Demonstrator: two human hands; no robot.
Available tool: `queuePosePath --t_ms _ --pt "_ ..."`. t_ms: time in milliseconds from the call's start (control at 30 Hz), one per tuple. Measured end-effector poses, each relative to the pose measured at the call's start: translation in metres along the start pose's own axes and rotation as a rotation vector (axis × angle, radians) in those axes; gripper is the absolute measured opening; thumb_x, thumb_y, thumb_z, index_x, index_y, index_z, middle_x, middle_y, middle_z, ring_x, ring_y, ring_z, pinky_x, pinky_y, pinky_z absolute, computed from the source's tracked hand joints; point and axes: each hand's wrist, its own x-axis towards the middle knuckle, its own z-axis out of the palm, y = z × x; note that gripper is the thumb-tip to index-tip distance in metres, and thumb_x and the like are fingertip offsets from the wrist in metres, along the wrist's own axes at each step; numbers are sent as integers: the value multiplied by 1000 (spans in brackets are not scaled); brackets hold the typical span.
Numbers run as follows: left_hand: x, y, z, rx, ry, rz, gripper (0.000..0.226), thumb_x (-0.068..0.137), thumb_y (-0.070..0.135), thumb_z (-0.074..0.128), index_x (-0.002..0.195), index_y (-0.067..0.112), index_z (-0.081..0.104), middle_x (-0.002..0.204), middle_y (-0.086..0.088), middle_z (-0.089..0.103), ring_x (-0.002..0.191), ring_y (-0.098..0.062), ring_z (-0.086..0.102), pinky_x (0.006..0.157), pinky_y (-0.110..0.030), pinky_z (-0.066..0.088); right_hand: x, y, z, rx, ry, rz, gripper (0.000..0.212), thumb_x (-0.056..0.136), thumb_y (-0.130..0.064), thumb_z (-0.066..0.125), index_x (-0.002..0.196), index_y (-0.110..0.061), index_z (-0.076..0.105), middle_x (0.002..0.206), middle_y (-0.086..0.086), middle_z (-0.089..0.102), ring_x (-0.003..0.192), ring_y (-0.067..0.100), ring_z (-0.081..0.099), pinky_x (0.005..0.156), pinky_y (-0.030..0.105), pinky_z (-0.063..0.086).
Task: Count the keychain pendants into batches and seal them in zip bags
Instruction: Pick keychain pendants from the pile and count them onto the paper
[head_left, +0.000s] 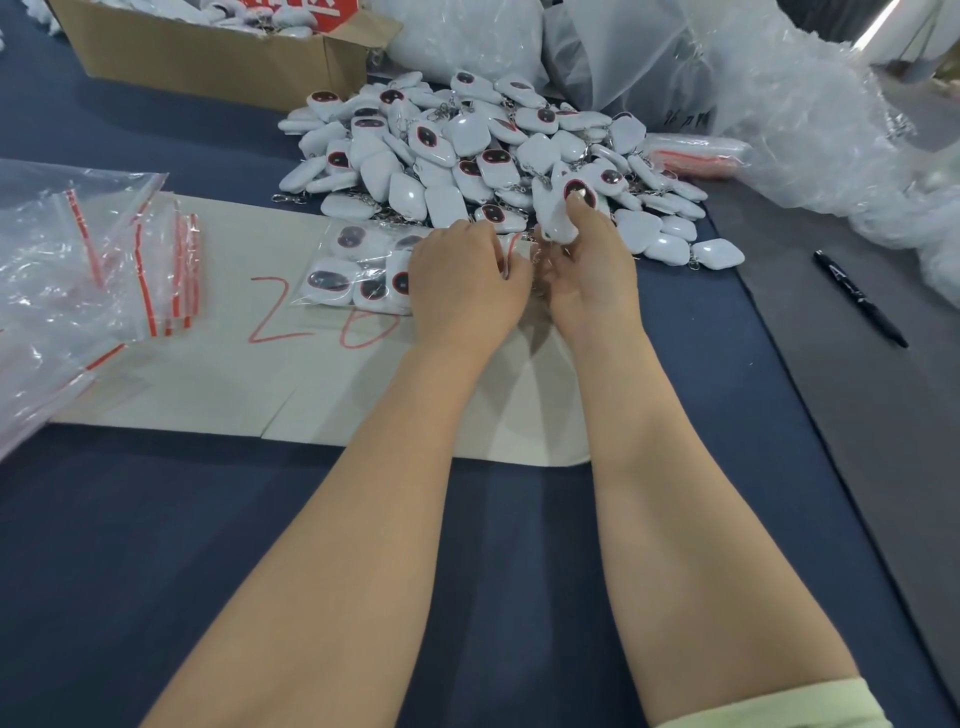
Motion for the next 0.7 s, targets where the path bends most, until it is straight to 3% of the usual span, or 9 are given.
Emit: queuePosePath --t_ms 167,567,700 --pt "0 0 0 0 -2 0 29 88 34 51 88 8 62 93 -10 64 94 -31 55 83 -38 39 -2 0 0 53 -45 5 8 96 -9 56 89 -7 56 84 7 60 72 17 65 73 27 54" --pt "-1 1 0 -7 -13 -16 29 89 36 51 87 9 62 94 -9 64 95 -30 55 85 -38 40 -6 5 0 -243 -116 -151 10 95 0 54 87 -6 55 82 9 58 73 16 59 75 32 49" --pt "0 0 0 -15 -8 -14 29 89 36 51 87 9 62 93 -9 65 94 -31 56 84 -38 40 -4 5 1 -245 -92 -147 3 96 -3 53 96 -3 56 87 10 59 73 15 61 75 29 52"
